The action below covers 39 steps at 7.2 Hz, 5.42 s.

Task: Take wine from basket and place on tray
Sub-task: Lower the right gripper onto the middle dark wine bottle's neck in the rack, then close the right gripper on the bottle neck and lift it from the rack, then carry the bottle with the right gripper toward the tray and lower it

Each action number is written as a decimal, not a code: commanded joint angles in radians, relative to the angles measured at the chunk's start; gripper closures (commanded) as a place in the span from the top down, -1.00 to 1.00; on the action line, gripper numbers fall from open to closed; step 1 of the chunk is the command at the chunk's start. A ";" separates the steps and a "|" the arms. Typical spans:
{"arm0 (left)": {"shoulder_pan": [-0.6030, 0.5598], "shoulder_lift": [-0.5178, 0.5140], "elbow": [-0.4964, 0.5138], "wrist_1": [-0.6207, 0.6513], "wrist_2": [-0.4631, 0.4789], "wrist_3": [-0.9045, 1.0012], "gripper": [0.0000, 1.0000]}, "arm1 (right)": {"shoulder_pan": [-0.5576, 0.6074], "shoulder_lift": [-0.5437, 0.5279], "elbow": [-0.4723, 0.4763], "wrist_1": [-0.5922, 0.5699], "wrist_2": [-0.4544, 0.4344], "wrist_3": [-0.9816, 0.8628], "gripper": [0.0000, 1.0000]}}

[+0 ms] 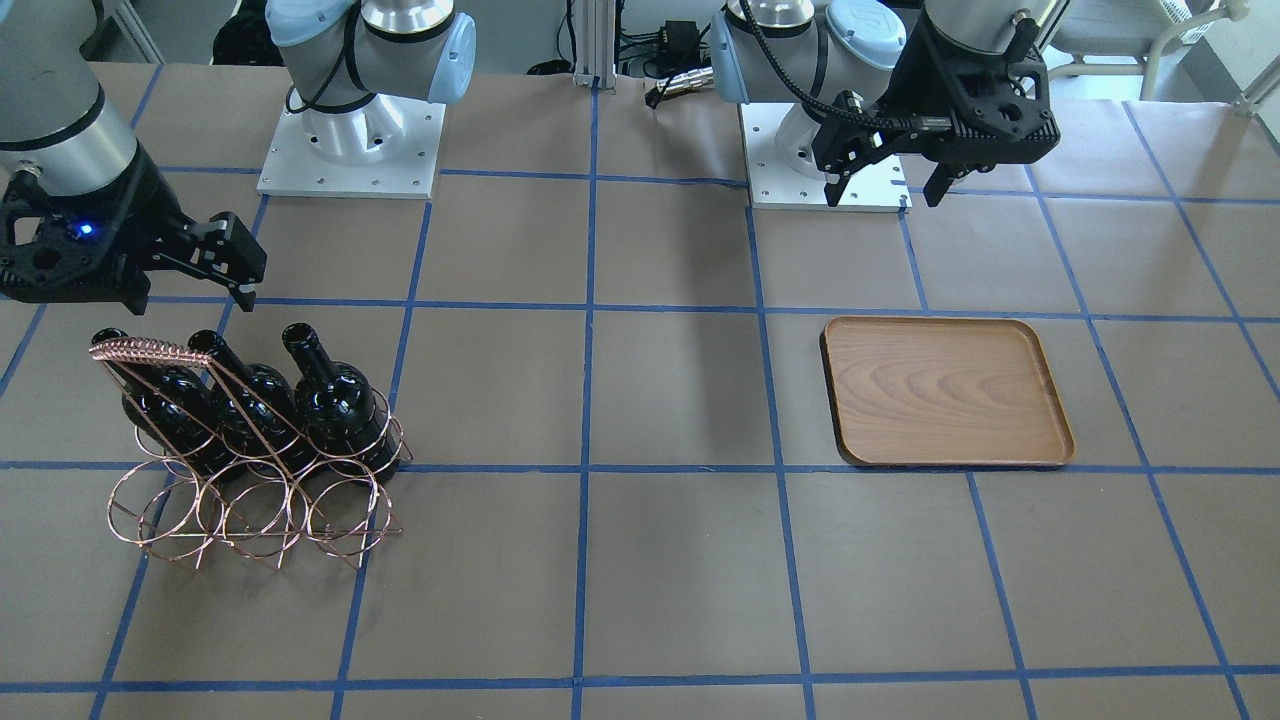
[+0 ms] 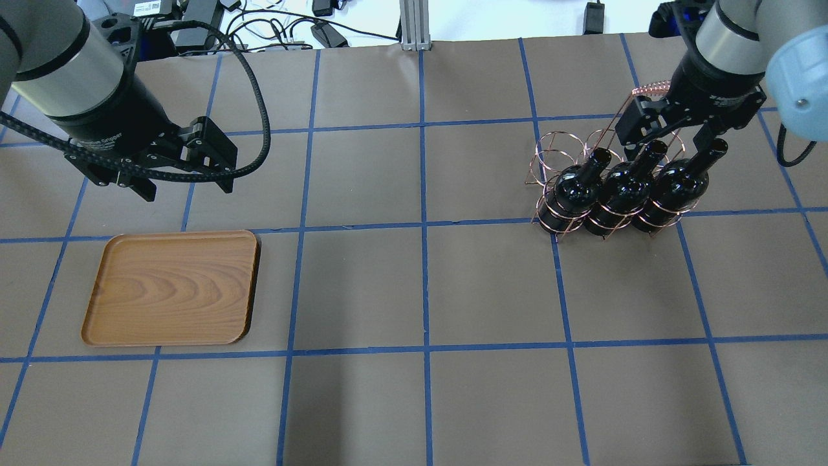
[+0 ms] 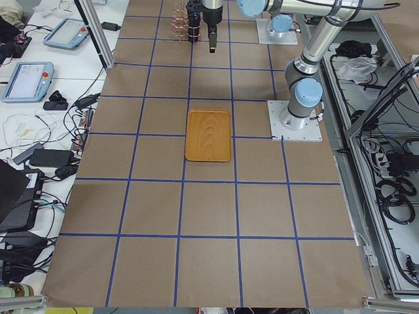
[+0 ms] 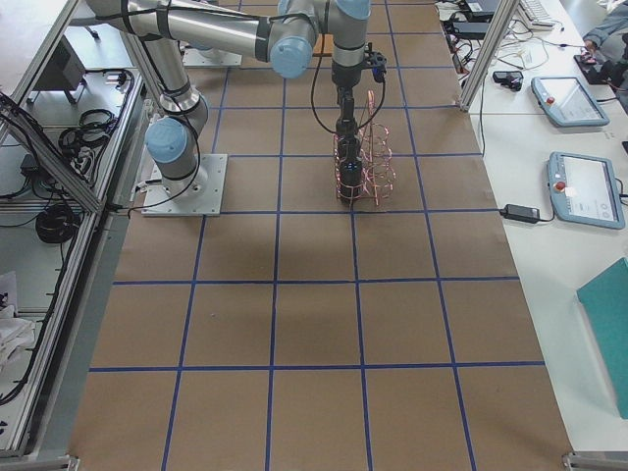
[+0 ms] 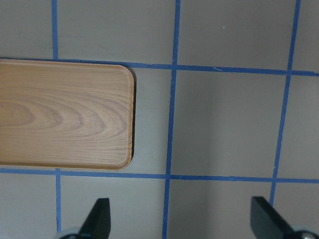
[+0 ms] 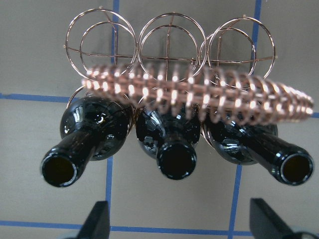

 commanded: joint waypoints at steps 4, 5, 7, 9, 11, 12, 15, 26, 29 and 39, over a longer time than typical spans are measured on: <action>0.000 0.005 -0.009 0.000 -0.001 0.002 1.00 | -0.012 0.079 0.013 -0.100 0.036 -0.008 0.58; 0.000 0.005 -0.009 0.000 -0.001 0.002 1.00 | -0.012 0.079 0.015 -0.102 0.036 -0.005 0.58; 0.000 0.003 -0.010 0.000 0.000 0.002 1.00 | -0.012 0.081 0.018 -0.101 0.047 -0.005 0.27; 0.000 0.005 -0.016 0.001 0.023 0.002 1.00 | -0.012 0.081 0.024 -0.089 0.045 -0.005 0.27; 0.000 0.005 -0.016 0.003 0.025 0.002 1.00 | -0.011 0.084 0.024 -0.084 0.045 -0.007 0.25; 0.002 0.005 -0.016 0.005 0.025 0.002 1.00 | -0.011 0.084 0.024 -0.082 0.045 -0.008 0.25; 0.000 0.005 -0.015 0.005 0.025 0.002 1.00 | -0.011 0.087 0.024 -0.073 0.040 -0.008 -0.30; 0.004 0.006 -0.015 0.003 0.025 0.011 1.00 | 0.129 -0.054 -0.378 0.504 0.030 0.126 -0.61; 0.022 0.008 -0.013 0.003 0.025 0.012 1.00 | 0.373 -0.047 -0.253 0.302 0.044 0.444 -0.59; 0.125 0.008 -0.013 0.009 0.052 0.016 1.00 | 0.837 0.292 -0.228 -0.090 0.027 1.118 -0.58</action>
